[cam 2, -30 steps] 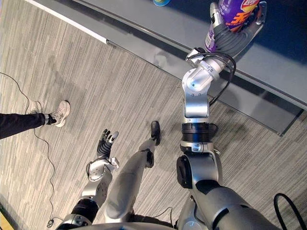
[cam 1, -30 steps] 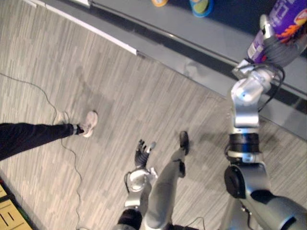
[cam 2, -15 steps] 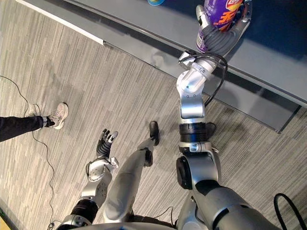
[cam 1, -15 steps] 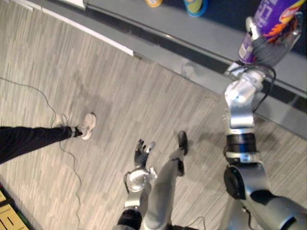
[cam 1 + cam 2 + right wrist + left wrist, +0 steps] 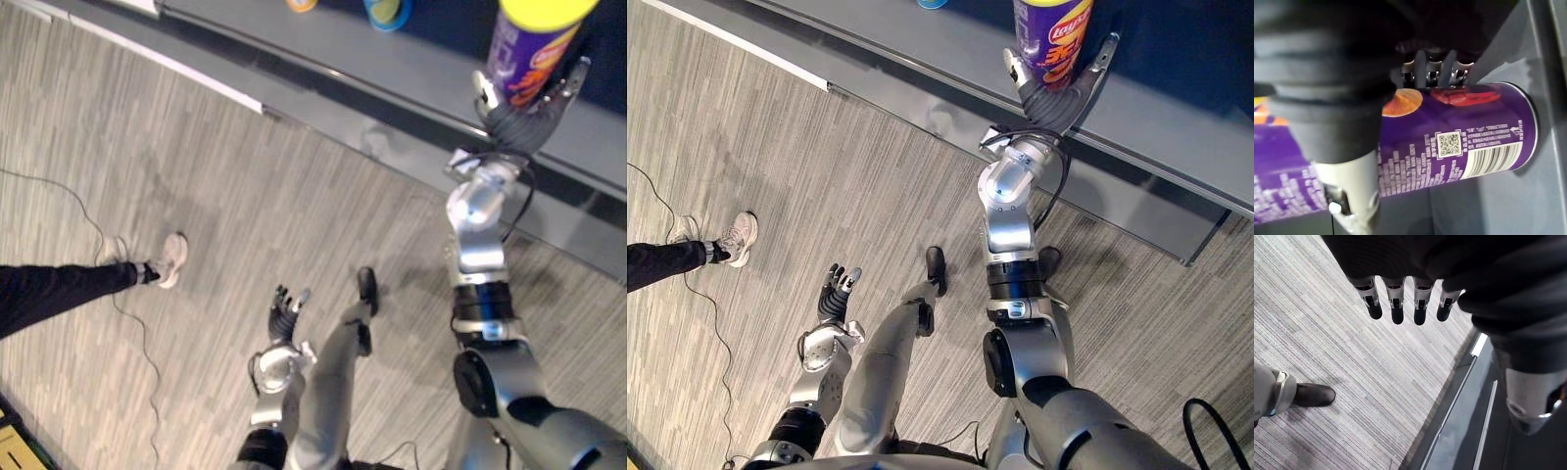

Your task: Put the gum and the chips on the shelf.

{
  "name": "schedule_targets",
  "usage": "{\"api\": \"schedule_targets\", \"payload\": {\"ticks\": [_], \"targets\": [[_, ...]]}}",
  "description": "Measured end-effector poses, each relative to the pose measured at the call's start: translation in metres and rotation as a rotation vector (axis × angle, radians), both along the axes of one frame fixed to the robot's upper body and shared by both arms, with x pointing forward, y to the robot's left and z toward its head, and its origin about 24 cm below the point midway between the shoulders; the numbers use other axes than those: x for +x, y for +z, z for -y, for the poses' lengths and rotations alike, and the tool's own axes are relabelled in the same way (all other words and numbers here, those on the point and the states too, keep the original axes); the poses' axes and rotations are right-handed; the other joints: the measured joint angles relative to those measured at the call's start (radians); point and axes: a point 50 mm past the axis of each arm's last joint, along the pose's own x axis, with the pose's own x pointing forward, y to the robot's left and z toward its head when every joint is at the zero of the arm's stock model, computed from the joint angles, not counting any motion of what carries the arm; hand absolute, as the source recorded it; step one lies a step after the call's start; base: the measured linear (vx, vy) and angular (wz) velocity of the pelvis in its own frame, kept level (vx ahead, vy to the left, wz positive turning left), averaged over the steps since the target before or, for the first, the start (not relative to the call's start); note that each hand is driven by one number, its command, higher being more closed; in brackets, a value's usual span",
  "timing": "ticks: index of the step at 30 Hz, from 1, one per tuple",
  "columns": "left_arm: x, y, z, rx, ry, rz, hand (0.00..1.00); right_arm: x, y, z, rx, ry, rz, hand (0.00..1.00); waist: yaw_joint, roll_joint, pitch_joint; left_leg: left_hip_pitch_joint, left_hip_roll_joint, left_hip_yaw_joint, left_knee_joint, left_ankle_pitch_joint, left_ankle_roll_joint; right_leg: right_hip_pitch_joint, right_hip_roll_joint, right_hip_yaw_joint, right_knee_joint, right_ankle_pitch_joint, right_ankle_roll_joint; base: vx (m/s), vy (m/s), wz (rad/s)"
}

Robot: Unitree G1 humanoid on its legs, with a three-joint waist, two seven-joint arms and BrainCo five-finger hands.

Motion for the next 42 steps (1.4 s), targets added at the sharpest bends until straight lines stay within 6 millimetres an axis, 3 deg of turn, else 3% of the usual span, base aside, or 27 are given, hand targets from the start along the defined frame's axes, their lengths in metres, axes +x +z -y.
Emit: {"api": "schedule_targets", "payload": {"ticks": [5,13,36,42], "targets": [[0.0,0.0,0.0,0.0,-0.001,0.0,0.0,0.0,-0.003,0.001,0.001,-0.003,-0.009,0.0,-0.001,-0.014,-0.003,-0.009,0.004,0.001,0.015,-0.01,0.0,-0.002,0.002,0.0,0.0,0.001,-0.002,0.0,0.0,0.0],[0.0,0.0,0.0,-0.002,-0.008,0.003,0.0,0.0,-0.003,0.004,0.008,-0.011,-0.009,0.0,-0.002,-0.015,-0.003,-0.008,0.004,0.0,0.014,-0.01,0.001,-0.001,0.002,-0.001,-0.001,0.004,-0.006,0.0,0.0,0.0],[0.0,0.0,0.003,-0.003,-0.032,0.007,0.0,0.008,0.017,0.045,0.027,-0.091,0.004,0.0,-0.004,-0.015,-0.003,0.019,0.002,-0.003,-0.04,0.015,0.003,0.021,0.001,-0.019,-0.013,0.004,-0.006,0.0,-0.003,0.01],[0.0,0.0,0.004,-0.004,-0.036,0.009,0.0,0.013,0.006,0.043,0.032,-0.082,-0.045,0.0,-0.006,-0.015,-0.003,0.036,0.003,-0.002,-0.038,0.014,0.002,0.039,0.002,-0.019,-0.022,0.004,-0.005,0.0,0.0,0.0]]}}
